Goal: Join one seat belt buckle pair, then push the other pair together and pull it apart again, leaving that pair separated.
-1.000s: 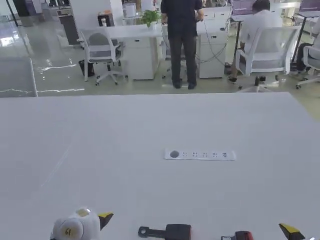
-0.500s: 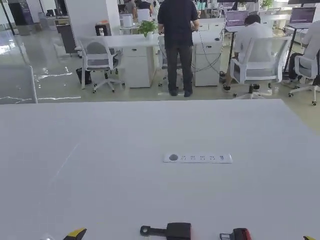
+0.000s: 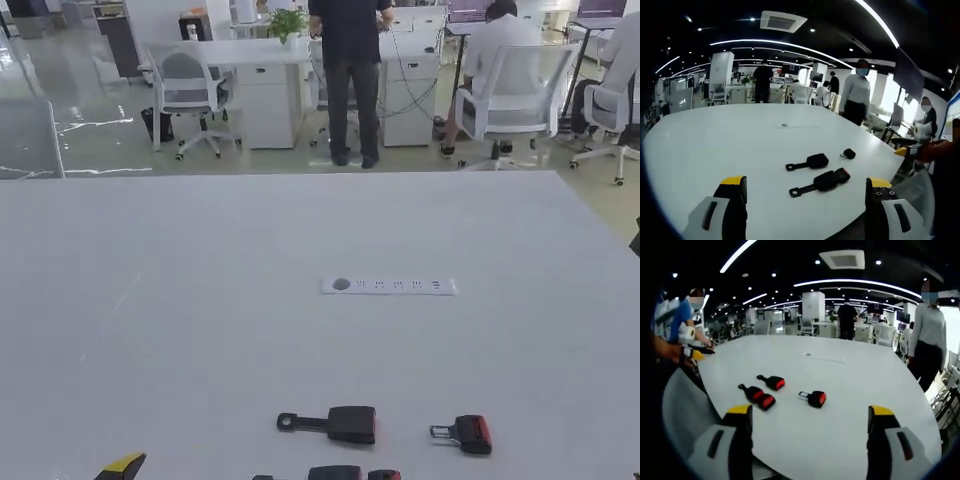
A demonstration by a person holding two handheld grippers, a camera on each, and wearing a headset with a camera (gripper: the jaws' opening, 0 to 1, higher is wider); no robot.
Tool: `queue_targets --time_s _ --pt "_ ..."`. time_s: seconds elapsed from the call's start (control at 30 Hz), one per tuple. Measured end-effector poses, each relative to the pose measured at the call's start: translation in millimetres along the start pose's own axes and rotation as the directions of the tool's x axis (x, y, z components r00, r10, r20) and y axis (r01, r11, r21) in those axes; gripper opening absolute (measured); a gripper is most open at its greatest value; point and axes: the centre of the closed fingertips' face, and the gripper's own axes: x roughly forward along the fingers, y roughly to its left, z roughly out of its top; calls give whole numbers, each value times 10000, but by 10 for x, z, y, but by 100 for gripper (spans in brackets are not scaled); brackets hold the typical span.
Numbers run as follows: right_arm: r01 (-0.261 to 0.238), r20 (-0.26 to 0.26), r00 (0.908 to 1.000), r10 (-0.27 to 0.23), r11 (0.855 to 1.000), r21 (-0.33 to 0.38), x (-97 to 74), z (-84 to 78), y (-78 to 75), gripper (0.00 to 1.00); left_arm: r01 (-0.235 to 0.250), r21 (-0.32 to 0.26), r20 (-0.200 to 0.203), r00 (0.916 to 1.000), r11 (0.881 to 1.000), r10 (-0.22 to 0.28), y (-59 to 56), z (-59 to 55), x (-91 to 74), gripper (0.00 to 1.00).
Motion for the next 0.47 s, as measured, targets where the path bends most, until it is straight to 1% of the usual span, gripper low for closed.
queue_targets --time_s 0.07,0.17,0.27,0.37,0.4,0.47 --pt "17 -6 10000 -17 10000 -28 9 1 5 99 21 92 -24 10000 10000 -21 -4 20 37 100" --pt "17 77 10000 -17 10000 -48 42 55 11 98 90 71 97 9999 9999 -90 17 67 92 100" --pt "33 173 9998 -32 10000 -67 80 102 0 98 123 89 70 9999 9999 -123 30 64 133 100" --pt "30 185 9998 -29 10000 -75 108 110 7 98 150 82 -40 9999 9999 -149 44 39 149 100" --pt "17 172 9999 -15 10000 -78 123 114 17 98 155 109 -60 9999 9998 -155 21 40 143 100" --pt "-25 157 9999 27 10000 -83 133 108 25 99 195 116 -96 9998 9997 -194 18 29 146 100"
